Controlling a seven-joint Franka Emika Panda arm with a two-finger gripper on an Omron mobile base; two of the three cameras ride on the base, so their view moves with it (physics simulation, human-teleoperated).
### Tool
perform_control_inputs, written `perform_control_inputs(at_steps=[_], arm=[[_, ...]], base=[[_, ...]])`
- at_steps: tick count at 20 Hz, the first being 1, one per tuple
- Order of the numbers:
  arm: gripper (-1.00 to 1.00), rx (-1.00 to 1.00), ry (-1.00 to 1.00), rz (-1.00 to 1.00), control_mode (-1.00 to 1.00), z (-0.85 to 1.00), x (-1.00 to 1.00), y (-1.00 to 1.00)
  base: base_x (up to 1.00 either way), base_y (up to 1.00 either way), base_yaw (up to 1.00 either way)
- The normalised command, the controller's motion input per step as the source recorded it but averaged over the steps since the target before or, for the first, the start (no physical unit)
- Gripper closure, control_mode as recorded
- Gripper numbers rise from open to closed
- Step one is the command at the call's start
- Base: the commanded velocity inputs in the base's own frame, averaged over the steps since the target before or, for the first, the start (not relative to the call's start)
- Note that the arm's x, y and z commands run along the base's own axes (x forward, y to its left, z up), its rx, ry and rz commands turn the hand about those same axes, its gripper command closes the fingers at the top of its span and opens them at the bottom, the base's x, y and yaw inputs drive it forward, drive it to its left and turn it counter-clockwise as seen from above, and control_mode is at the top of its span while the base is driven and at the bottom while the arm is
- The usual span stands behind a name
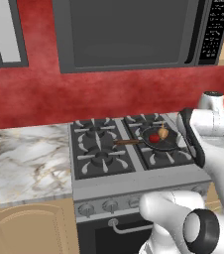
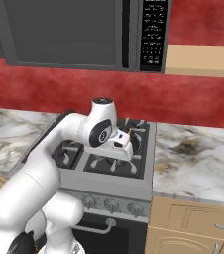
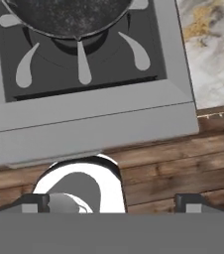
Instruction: Place the pan on the front right burner on the stove. Then place the tomato and the onion in the pan and turn on the front right burner.
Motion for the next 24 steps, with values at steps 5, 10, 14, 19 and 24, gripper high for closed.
perform_control_inputs(at_steps=[5,10,14,19,24], arm=[[-1.0,0.01,-0.14,0.02,-1.0,0.0,-0.61,-0.26],[-1.0,0.02,-0.13,0.05,-1.0,0.0,-0.65,-0.26],[-1.0,0.01,-0.23,0.06,-1.0,0.0,-0.7,-0.23],[-1.0,0.01,-0.29,0.07,-1.0,-0.03,-0.42,-0.13],[-1.0,0.0,-0.29,0.09,-1.0,-0.22,-0.2,-0.07]], base=[[0.0,0.0,0.0],[0.0,0.0,0.0],[0.0,0.0,0.0],[0.0,0.0,0.0],[0.0,0.0,0.0]])
